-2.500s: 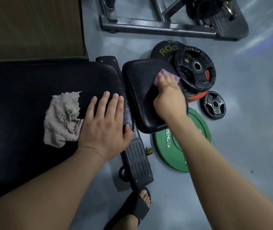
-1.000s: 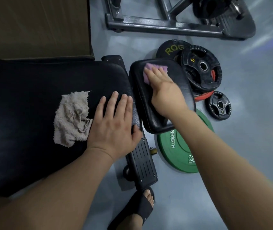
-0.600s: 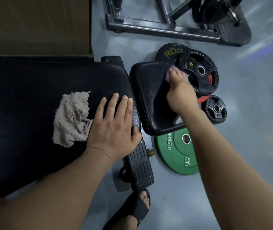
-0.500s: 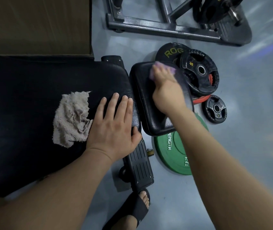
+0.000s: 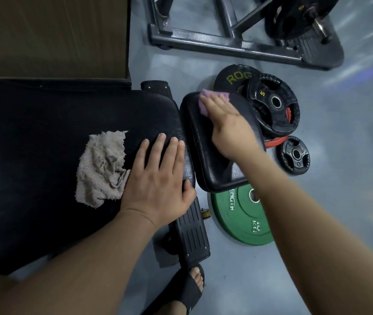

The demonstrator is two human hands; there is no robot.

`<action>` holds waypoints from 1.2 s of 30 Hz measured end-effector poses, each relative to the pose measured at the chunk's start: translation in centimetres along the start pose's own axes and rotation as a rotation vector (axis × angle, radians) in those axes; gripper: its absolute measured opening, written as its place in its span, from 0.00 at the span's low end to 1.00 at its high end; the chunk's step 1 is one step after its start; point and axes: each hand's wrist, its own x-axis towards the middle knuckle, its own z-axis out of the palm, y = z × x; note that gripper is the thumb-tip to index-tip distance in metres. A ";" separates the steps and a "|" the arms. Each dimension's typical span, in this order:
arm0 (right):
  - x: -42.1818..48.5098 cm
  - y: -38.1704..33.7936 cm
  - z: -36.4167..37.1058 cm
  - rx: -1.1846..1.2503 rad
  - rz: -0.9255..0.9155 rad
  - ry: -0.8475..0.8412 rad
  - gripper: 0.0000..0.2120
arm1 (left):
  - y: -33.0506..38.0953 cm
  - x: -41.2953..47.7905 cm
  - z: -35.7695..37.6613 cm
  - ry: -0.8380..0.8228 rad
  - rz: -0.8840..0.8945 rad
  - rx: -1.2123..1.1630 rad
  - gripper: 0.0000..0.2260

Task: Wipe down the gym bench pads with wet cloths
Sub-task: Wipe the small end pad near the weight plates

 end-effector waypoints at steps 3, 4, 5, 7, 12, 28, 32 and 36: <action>1.6 1.3 -1.0 -0.004 0.120 0.042 0.23 | 0.0 -0.1 0.1 0.008 0.003 -0.008 0.34; 2.2 0.9 -0.9 -0.015 0.117 0.030 0.20 | 0.0 -0.1 0.1 0.006 0.004 -0.010 0.34; 2.7 0.2 -0.5 -0.020 0.077 0.013 0.19 | 0.0 -0.1 0.1 0.002 0.006 -0.013 0.34; 3.7 -1.4 -0.1 0.013 -0.034 -0.012 0.18 | -0.1 -0.1 0.1 -0.004 0.008 -0.015 0.34; 7.5 -3.1 -1.9 0.004 0.137 -0.232 0.18 | 0.0 0.0 -0.1 -0.024 0.008 -0.010 0.35; 12.5 1.9 -3.2 -0.149 0.410 -0.525 0.29 | 0.1 0.0 0.1 -0.034 0.002 0.016 0.35; 10.4 2.9 -3.5 -0.123 0.421 -0.392 0.29 | 0.1 0.1 0.1 -0.053 0.009 0.041 0.35; 9.4 -1.4 -1.6 -0.135 0.164 -0.351 0.24 | 0.2 0.0 0.1 -0.048 0.003 0.059 0.34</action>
